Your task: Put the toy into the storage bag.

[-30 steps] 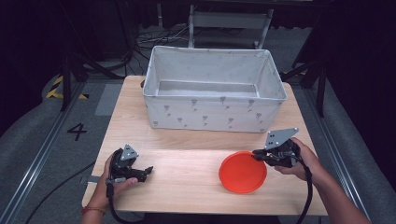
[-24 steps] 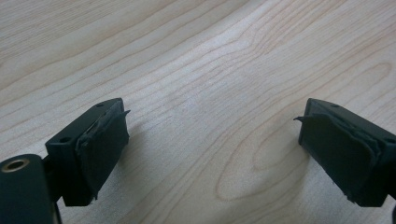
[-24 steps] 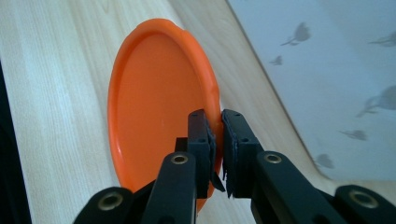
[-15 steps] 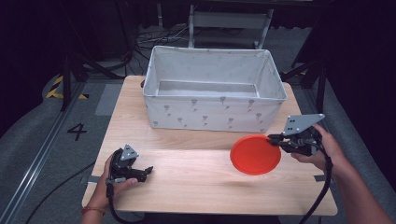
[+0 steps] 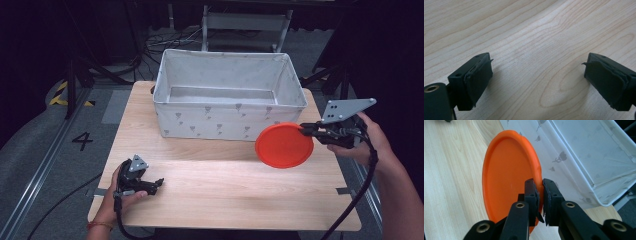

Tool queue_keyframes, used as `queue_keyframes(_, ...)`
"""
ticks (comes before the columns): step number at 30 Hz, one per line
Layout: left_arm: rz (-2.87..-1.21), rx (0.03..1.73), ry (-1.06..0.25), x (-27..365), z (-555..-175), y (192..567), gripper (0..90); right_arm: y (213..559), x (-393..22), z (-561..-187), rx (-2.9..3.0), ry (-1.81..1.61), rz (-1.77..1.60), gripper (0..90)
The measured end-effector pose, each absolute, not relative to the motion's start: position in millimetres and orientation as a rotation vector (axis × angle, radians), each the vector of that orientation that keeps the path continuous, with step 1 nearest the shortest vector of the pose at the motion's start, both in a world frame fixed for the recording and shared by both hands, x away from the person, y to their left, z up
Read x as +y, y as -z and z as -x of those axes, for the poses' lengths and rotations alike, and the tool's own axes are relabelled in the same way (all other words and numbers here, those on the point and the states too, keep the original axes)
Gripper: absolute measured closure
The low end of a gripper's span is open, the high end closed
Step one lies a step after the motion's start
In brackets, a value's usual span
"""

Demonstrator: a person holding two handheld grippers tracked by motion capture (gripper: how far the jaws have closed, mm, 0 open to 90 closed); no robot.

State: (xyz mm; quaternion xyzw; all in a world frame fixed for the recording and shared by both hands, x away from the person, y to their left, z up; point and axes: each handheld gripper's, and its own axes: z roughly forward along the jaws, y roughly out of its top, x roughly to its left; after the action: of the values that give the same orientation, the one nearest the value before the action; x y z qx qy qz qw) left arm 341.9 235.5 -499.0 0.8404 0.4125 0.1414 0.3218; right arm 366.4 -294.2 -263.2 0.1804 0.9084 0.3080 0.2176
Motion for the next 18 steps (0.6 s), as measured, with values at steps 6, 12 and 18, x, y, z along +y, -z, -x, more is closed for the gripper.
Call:
queue_keyframes(6, -2.206, 1.084, -0.371, 235.4, -341.8, 499.1, 8.3, 246.9, -299.1, -375.1, 2.5, -0.878, -0.507, 82.6)
queue_keyframes(12, -2.209, 1.09, -0.375, 235.0, -342.1, 498.9, 7.8, 228.3, -302.7, -383.4, 2.448, -0.911, -0.538, 82.6)
queue_keyframes(18, -2.208, 1.083, -0.384, 235.0, -343.1, 499.2, 7.2, 212.0, -306.1, -388.7, 2.39, -0.943, -0.562, 82.6)
